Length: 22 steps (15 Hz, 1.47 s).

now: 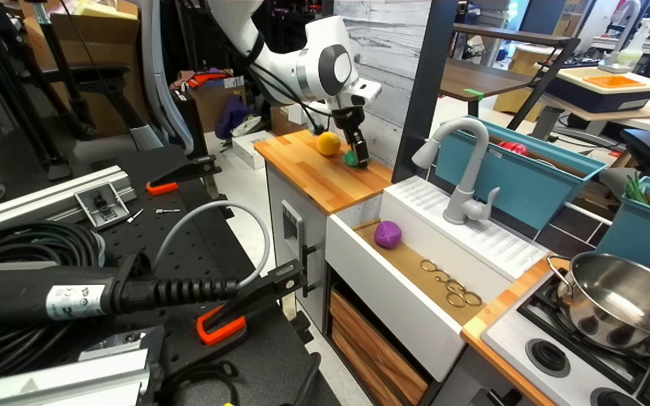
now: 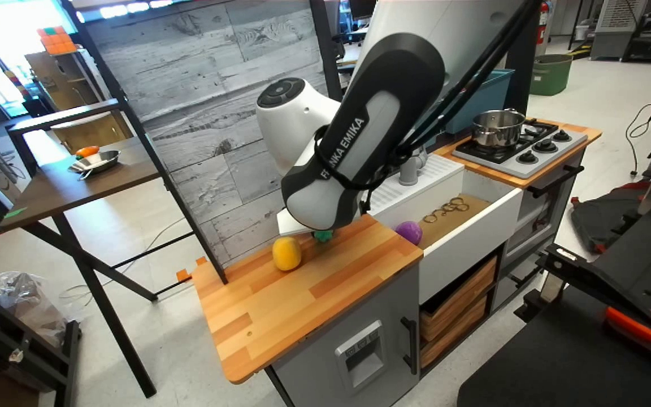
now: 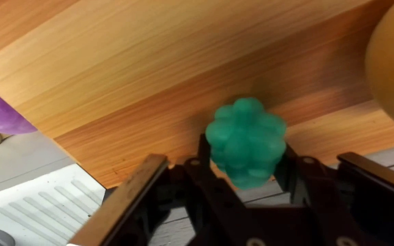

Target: Move the green grapes forwards

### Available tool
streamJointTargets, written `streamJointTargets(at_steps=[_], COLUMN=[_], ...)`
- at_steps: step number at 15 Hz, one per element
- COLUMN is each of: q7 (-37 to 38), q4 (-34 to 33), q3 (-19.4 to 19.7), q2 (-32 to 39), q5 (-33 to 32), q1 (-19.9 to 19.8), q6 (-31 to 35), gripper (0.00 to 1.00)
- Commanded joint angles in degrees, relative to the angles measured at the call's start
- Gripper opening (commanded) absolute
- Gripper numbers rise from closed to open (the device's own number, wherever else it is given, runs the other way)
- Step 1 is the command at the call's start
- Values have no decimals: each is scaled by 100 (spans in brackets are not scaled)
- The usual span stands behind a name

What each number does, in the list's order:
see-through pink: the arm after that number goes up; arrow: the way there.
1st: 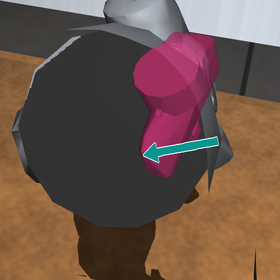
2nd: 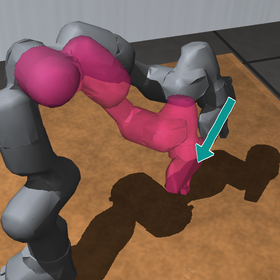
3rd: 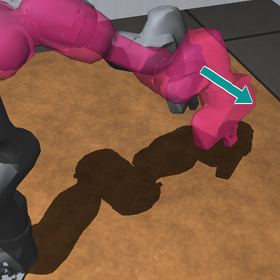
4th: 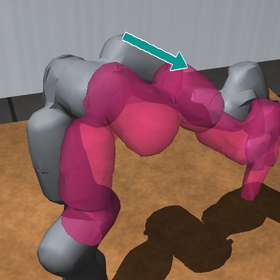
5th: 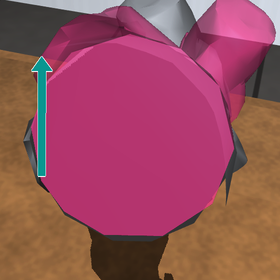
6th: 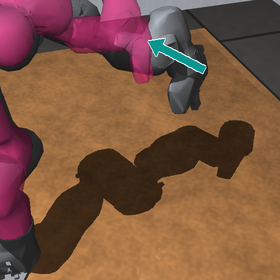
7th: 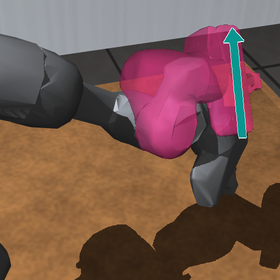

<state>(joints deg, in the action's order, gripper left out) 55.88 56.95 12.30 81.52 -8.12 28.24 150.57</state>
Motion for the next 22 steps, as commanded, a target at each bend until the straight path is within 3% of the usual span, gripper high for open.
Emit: streamJointTargets(at_steps=[1, 7, 12, 15, 22], q7=[-124, -305, -90, 128, 978], q4=[-147, 1454, 2755, 3622, 3846], q3=[-221, -696, -699, -651, -377], q2=[-56, -1397, -2349, -2723, -2305], q5=[178, 559, 566, 506, 269], q1=[-205, -466, -445, -382, -204], q6=[-271, -779, -1424, -1384, -1070], gripper=[14, 10, 10, 10, 10])
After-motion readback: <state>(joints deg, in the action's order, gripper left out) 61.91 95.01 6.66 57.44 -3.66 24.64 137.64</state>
